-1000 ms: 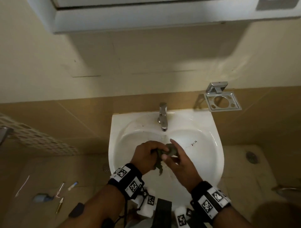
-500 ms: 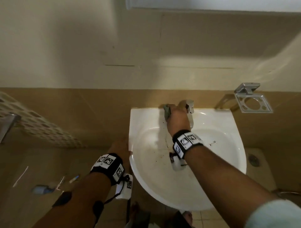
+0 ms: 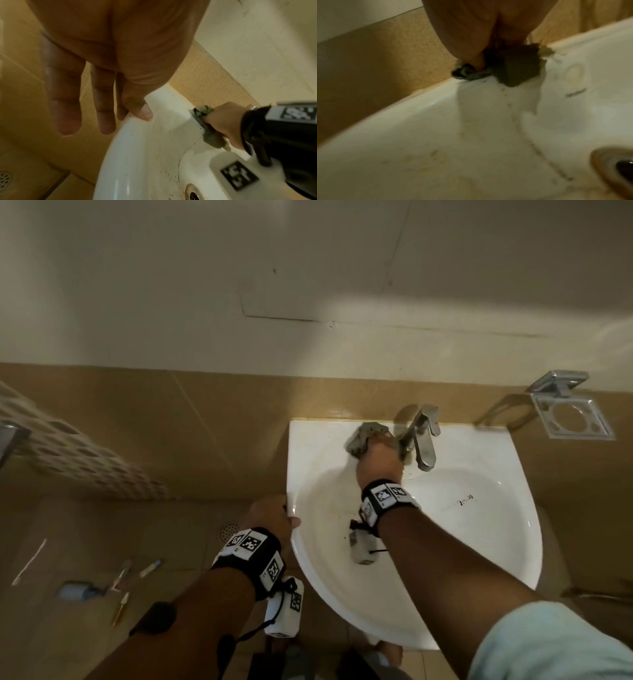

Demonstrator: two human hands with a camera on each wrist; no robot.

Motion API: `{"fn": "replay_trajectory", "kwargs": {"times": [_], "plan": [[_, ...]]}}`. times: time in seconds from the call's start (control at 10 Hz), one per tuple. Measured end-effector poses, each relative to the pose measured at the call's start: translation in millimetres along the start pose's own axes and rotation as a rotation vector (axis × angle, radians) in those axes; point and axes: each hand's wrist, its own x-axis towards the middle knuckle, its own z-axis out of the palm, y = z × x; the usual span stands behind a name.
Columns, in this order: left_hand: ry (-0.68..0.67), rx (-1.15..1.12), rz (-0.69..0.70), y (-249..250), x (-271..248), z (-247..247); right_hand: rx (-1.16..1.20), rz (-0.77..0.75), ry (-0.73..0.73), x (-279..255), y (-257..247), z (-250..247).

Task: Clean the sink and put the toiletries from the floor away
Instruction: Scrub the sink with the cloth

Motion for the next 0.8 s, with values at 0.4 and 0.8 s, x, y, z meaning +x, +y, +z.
{"fn": "replay_trajectory", "kwargs": {"times": [0.4, 0.8], "plan": [[0.019, 0.080, 0.007, 8.6, -1.4, 2.9, 0.082, -0.607, -0.087, -9.4, -46.8, 15.6], [0.022, 0.084, 0.011, 8.0, -4.6, 3.0, 0.044, -0.501, -0.157, 11.3, -62.0, 11.0]]}}
